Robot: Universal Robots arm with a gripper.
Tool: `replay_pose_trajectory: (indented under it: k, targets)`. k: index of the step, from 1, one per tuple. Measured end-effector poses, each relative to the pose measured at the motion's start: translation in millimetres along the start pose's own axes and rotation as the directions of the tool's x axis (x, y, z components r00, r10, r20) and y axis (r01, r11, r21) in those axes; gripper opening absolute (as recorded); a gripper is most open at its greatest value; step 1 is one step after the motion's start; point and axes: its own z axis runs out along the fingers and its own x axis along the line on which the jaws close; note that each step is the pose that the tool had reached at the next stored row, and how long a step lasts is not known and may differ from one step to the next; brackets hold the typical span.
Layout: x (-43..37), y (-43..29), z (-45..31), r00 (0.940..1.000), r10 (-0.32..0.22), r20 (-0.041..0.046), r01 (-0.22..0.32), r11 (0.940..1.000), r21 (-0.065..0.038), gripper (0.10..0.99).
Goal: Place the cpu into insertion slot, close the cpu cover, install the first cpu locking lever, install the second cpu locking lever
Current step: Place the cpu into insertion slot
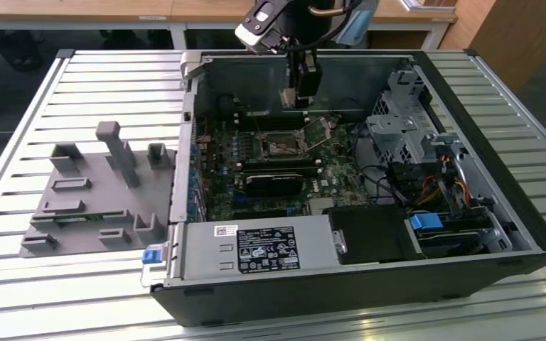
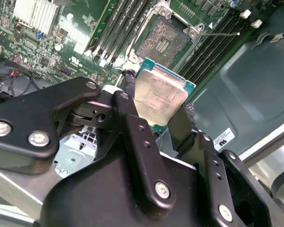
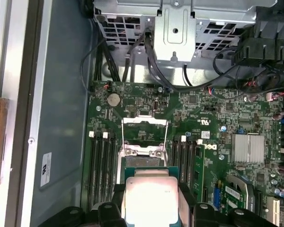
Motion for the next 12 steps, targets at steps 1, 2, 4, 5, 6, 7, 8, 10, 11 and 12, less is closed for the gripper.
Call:
replay_pose_trajectory:
  k: [1,2,4,5,6,7,8,10,11,12]
  targets:
    - [0.2,-0.1,1.6,1.0000,0.006,0.0004,-0.006,1.0000,0.000,0.529]
    - [0.4,-0.2,3.1,1.0000,0.009,0.0006,-0.009,1.0000,0.000,0.529]
    - [1.3,-0.4,6.1,0.9999,0.012,0.0009,-0.012,0.9999,0.000,0.529]
    - [1.5,-0.5,7.6,0.9999,0.013,0.0009,-0.013,0.9999,0.000,0.529]
    - [1.7,-0.5,9.3,0.9999,0.013,0.0009,-0.013,0.9999,0.000,0.529]
    - [2.1,-0.7,11.1,0.9999,0.013,0.0010,-0.013,0.9999,0.000,0.529]
    - [2.5,-0.8,13.0,0.9999,0.013,0.0012,-0.013,0.9999,0.000,0.529]
    - [3.3,-1.1,16.7,0.9999,0.013,0.0013,-0.013,0.9999,0.000,0.529]
    - [3.6,-1.2,18.5,0.9999,0.013,0.0013,-0.013,0.9999,0.000,0.529]
    - [3.7,-1.4,20.1,0.9999,0.013,0.0013,-0.013,0.9999,0.000,0.529]
